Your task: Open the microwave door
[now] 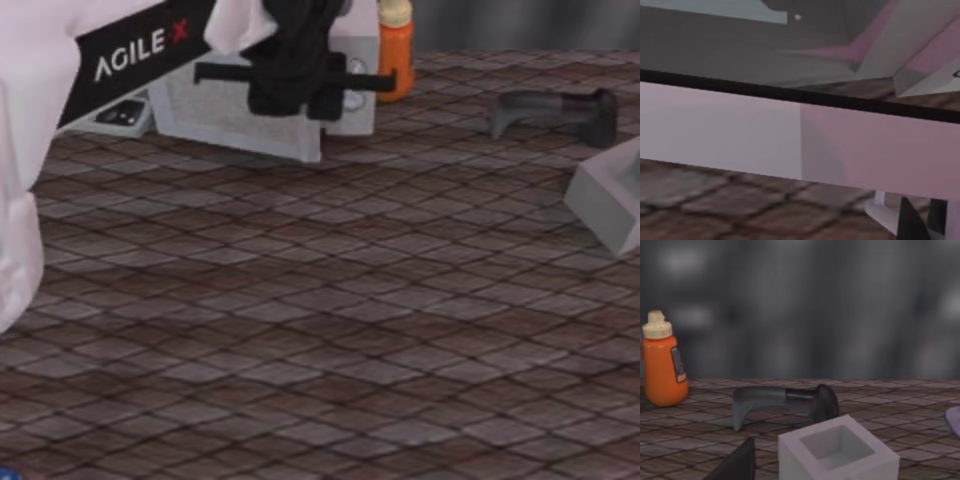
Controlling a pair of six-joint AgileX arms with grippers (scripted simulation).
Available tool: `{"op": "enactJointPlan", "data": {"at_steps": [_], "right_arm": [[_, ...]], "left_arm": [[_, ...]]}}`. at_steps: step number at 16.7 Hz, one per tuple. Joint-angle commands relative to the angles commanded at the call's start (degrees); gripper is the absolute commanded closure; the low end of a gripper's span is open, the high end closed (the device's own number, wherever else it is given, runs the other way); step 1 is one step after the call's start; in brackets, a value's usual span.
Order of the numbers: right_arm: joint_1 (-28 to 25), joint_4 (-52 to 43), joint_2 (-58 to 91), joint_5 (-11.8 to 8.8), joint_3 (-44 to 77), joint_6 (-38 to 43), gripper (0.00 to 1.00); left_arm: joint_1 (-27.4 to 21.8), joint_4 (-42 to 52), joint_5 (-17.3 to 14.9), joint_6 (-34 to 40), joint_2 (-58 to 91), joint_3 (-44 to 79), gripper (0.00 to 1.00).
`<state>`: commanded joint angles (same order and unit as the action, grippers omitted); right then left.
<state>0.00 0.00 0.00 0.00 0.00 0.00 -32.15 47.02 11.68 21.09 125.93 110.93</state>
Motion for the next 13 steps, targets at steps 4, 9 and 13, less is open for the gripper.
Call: {"op": "enactJointPlan", "data": {"at_steps": [4,9,13], "right_arm": [[0.0,0.0,0.0,0.0,0.0,0.0,0.00],[0.0,0.0,0.0,0.0,0.0,0.0,0.00],[0.0,0.0,0.0,0.0,0.0,0.0,0.00]], "left_arm": [[0.5,-2.1,-1.2,-2.6,-2.6,-4.0,1.00],[0.5,-2.1,-1.2,-2.6,-2.6,-4.0,1.00],[0.5,-2.1,-1.2,-2.6,-2.6,-4.0,1.00]]}}
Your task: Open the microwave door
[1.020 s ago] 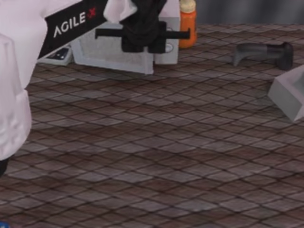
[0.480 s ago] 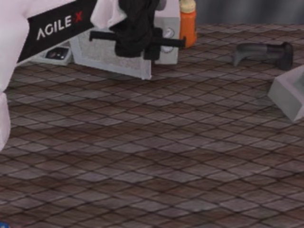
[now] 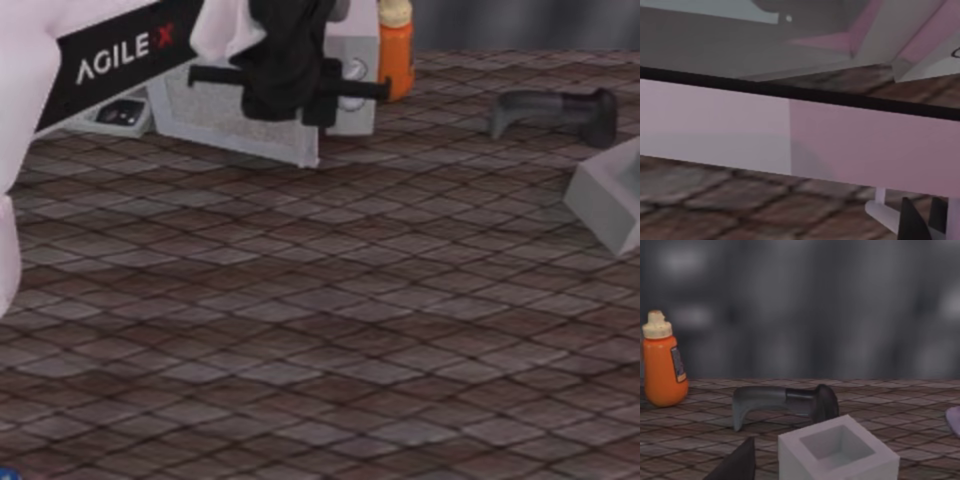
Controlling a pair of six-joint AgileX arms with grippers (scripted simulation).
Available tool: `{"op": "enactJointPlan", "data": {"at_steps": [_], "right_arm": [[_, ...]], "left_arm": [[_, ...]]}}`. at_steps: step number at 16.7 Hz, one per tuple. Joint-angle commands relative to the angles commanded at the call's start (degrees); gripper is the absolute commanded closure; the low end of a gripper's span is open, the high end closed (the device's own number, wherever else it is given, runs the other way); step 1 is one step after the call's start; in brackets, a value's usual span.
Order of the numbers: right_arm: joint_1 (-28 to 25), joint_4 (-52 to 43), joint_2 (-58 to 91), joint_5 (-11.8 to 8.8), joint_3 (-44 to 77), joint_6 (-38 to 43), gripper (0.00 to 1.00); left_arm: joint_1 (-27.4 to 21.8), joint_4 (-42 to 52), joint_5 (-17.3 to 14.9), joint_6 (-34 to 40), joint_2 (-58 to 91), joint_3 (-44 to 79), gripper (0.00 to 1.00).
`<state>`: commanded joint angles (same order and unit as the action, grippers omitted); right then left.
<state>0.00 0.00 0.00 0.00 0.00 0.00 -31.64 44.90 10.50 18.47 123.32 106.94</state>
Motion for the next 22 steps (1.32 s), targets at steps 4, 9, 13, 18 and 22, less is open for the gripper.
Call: {"op": "enactJointPlan", "data": {"at_steps": [4,9,13,18,22], "right_arm": [[0.0,0.0,0.0,0.0,0.0,0.0,0.00],[0.0,0.0,0.0,0.0,0.0,0.0,0.00],[0.0,0.0,0.0,0.0,0.0,0.0,0.00],[0.0,0.0,0.0,0.0,0.0,0.0,0.00],[0.0,0.0,0.0,0.0,0.0,0.0,0.00]], "left_arm": [[0.0,0.0,0.0,0.0,0.0,0.0,1.00],[0.0,0.0,0.0,0.0,0.0,0.0,1.00],[0.0,0.0,0.0,0.0,0.0,0.0,1.00],[-0.3,-0.5,-0.7,-0.6,-0.4,-1.1,1.00],[0.7,-2.9,-2.6,-4.6,-3.9,-6.2,1.00]]}}
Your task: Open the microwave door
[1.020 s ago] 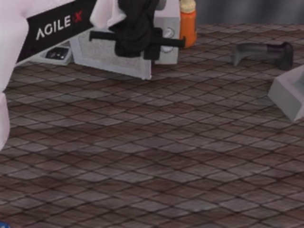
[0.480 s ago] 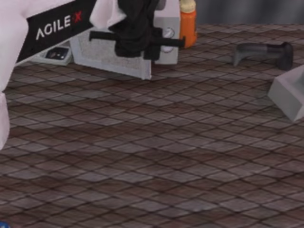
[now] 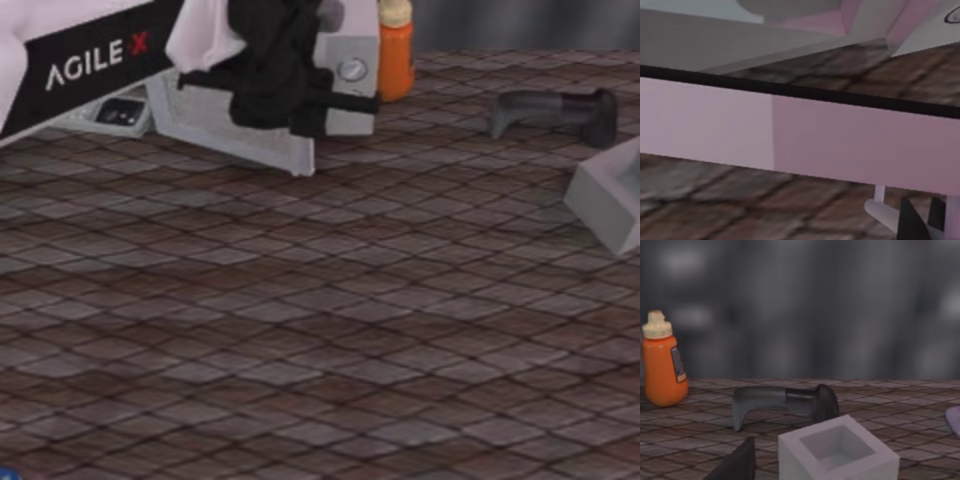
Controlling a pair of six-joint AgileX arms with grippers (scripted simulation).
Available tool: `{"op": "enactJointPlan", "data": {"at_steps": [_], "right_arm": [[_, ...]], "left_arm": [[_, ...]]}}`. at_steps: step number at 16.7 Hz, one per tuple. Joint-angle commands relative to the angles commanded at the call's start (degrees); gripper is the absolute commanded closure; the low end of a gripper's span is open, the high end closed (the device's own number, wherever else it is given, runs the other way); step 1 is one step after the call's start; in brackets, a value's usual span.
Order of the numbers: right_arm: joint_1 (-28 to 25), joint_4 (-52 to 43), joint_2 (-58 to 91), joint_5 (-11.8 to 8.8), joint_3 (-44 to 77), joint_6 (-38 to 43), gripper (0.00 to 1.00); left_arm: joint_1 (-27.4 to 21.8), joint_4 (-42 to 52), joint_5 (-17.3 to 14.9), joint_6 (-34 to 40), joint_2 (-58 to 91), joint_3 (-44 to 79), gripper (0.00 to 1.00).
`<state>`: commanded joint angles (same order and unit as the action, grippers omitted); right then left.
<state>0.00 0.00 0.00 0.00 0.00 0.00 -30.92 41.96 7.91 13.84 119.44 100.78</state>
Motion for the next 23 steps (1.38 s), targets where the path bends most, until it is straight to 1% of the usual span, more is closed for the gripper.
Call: {"op": "enactJointPlan", "data": {"at_steps": [2,23], "right_arm": [[0.0,0.0,0.0,0.0,0.0,0.0,0.00],[0.0,0.0,0.0,0.0,0.0,0.0,0.00]], "left_arm": [[0.3,-0.7,-0.5,-1.1,-1.0,-1.4,1.00],[0.3,-0.7,-0.5,-1.1,-1.0,-1.4,1.00]]}}
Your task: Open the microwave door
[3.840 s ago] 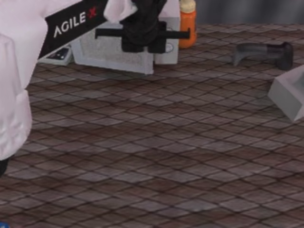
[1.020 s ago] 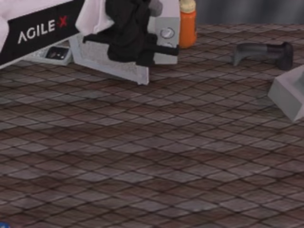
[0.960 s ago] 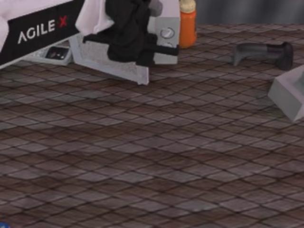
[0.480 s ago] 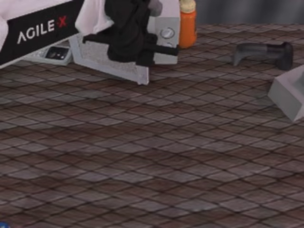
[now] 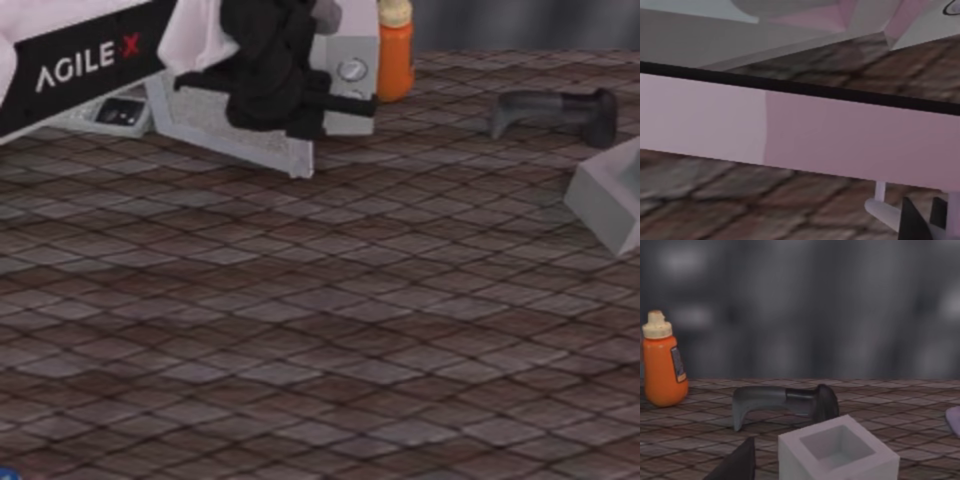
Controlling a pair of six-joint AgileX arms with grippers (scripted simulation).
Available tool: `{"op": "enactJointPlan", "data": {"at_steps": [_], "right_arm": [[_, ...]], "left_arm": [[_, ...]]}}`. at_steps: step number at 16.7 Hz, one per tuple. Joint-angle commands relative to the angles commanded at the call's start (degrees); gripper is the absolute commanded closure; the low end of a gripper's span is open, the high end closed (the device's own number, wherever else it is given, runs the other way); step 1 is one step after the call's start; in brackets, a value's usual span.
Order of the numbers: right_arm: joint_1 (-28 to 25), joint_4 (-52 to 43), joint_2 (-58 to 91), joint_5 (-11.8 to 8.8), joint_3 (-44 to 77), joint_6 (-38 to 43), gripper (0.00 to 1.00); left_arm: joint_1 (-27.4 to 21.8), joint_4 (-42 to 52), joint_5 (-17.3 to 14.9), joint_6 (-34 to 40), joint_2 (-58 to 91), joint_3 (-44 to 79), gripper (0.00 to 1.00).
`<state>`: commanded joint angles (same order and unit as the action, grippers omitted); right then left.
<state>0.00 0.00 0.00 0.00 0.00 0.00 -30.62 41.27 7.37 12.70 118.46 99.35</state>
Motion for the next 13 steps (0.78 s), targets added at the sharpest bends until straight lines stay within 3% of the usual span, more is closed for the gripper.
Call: {"op": "enactJointPlan", "data": {"at_steps": [5,13], "right_arm": [[0.0,0.0,0.0,0.0,0.0,0.0,0.00],[0.0,0.0,0.0,0.0,0.0,0.0,0.00]], "left_arm": [[-0.4,-0.1,-0.5,0.1,0.1,-0.4,1.00],[1.4,-2.7,-3.4,-6.0,-4.3,-6.4,1.00]]}}
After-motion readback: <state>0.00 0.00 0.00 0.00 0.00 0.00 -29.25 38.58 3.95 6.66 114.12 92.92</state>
